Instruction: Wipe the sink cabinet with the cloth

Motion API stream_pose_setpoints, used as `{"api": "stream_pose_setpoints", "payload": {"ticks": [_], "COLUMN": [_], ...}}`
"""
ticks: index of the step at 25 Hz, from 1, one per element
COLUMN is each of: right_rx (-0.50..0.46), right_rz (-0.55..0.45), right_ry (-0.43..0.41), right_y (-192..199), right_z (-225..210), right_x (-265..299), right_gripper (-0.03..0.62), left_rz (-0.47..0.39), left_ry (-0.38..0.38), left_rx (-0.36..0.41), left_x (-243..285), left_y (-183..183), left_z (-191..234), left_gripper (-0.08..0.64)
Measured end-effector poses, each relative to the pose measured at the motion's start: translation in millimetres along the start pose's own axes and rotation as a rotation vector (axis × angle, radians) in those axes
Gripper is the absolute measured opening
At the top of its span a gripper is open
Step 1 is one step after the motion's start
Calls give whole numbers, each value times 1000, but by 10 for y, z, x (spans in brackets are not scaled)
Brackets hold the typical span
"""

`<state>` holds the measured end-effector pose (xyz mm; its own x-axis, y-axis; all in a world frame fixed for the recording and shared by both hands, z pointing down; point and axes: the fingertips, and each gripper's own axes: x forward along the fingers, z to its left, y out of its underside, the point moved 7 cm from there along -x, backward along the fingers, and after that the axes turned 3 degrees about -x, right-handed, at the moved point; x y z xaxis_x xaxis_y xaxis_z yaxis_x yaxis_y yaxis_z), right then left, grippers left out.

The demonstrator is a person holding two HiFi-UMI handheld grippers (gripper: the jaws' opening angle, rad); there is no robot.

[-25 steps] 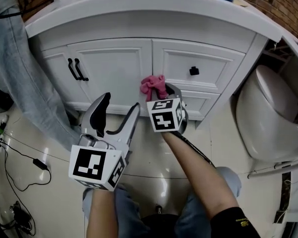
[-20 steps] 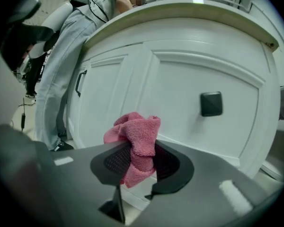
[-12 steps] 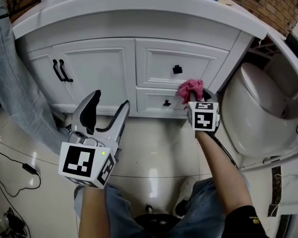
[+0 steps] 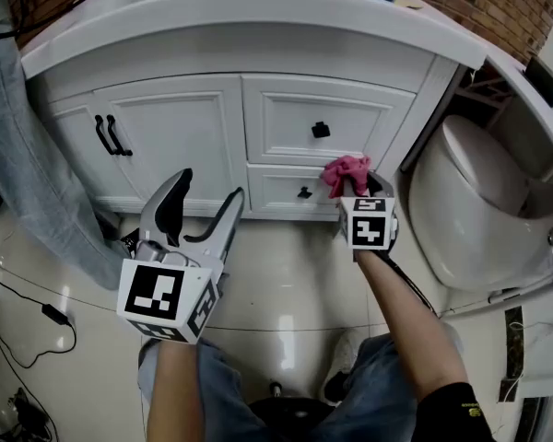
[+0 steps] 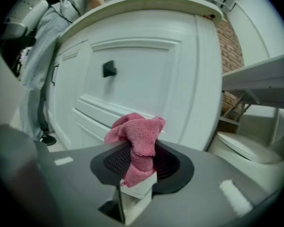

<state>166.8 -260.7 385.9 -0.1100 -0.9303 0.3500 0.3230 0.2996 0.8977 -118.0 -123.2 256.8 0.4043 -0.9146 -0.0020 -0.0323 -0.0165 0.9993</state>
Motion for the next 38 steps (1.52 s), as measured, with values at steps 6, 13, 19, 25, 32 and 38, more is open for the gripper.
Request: {"api": "stream_pose_setpoints", "payload": {"ticks": [6, 13, 19, 25, 32, 38], "right_rx": [-160, -123, -117, -26, 87, 131], "right_rz": [-70, -43, -1, 95, 213, 176], "right_ry": [-284, -376, -330, -145, 43, -43], "right_y": [-204, -376, -295, 88, 499, 388], "right_z": [1227, 1898, 1613, 531, -328, 189], "right_x": [142, 428, 422, 295, 198, 255], "right_gripper": [126, 126, 126, 127, 129, 129], "left_rz": [5, 29, 30, 18, 11, 17], "left_ry": [-30, -86, -97, -55, -27, -27], "left_rx": [0, 3, -4, 6, -4, 1], "left_x": [-43, -208, -291, -256, -185, -144], "left_y": [3, 19, 34, -3, -3, 12], "left_z": [90, 261, 448, 346, 253, 240], "left_gripper": [305, 305, 305, 305, 305, 305]}}
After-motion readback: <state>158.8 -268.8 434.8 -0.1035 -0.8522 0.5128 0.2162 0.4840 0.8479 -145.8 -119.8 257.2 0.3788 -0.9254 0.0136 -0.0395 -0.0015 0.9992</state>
